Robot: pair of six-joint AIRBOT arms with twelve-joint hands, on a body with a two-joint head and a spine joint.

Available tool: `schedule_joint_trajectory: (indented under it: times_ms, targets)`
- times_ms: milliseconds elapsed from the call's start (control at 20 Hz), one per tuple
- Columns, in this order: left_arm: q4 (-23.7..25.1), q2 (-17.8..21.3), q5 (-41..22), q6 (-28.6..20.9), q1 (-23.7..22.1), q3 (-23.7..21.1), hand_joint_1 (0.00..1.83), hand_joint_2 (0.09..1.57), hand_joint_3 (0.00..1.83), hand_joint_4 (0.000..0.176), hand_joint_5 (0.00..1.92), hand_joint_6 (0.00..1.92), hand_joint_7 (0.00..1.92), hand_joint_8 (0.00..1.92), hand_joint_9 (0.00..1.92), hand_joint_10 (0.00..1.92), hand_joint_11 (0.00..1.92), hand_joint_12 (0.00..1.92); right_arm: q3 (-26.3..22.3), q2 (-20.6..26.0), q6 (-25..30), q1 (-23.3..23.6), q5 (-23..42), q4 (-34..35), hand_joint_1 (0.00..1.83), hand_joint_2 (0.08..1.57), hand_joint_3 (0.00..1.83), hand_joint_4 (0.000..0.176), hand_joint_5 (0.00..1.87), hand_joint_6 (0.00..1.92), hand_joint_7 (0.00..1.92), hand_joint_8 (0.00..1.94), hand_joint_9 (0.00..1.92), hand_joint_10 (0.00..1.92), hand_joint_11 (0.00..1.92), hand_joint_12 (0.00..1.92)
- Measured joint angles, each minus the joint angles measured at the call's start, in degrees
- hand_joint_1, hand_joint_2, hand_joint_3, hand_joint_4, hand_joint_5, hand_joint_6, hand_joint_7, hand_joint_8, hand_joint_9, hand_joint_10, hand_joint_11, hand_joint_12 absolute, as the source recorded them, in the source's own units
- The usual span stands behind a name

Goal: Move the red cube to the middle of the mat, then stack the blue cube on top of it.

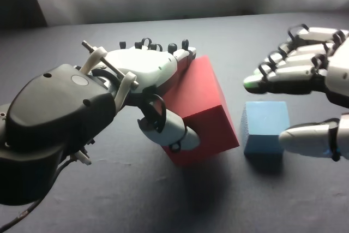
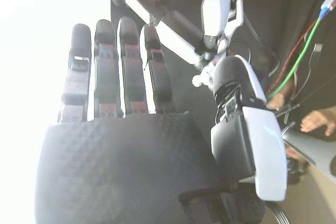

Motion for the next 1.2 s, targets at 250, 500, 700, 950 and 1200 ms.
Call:
schedule_joint_trajectory:
  times_ms: [250,500,700,950,1200]
  targets:
    - [0.0,0.0,0.0,0.0,0.1,0.0,0.68,0.97,0.0,0.0,0.05,0.0,0.14,0.0,0.18,0.0,0.0,0.36,1.9,-0.2,0.0,0.0,1.7,5.3,0.0,1.31,0.0,0.0,0.3,0.0,0.33,0.0,0.3,0.0,0.0,0.63]
    - [0.3,0.0,0.0,0.0,0.1,0.0,0.57,0.97,0.0,0.0,0.0,0.0,0.06,0.0,0.06,0.0,0.0,0.19,4.2,-0.2,0.0,0.0,1.9,6.3,0.0,1.3,0.0,0.0,0.31,0.0,0.32,0.0,0.29,0.0,0.0,0.64]
    - [0.3,0.1,0.0,-0.2,0.1,0.1,0.66,0.96,0.0,0.0,0.0,0.0,0.07,0.0,0.05,0.0,0.0,0.12,4.4,-0.5,0.0,0.0,2.0,6.3,0.0,1.3,0.0,0.0,0.29,0.0,0.31,0.0,0.28,0.0,0.0,0.6]
    - [-1.0,0.8,0.6,1.5,-0.6,0.1,0.66,0.97,0.0,0.0,0.01,0.0,0.09,0.0,0.08,0.0,0.0,0.18,4.5,-0.5,-3.5,0.0,2.0,9.4,0.0,1.3,0.0,0.0,0.34,0.01,0.35,0.01,0.31,0.01,0.0,0.69]
    - [-6.1,4.0,1.9,8.0,-3.2,0.0,0.66,1.0,0.01,0.0,0.0,0.0,0.07,0.0,0.05,0.0,0.0,0.1,4.5,-0.6,-3.6,0.0,0.4,13.5,0.0,1.3,0.0,0.0,0.34,0.01,0.37,0.01,0.34,0.01,0.0,0.75]
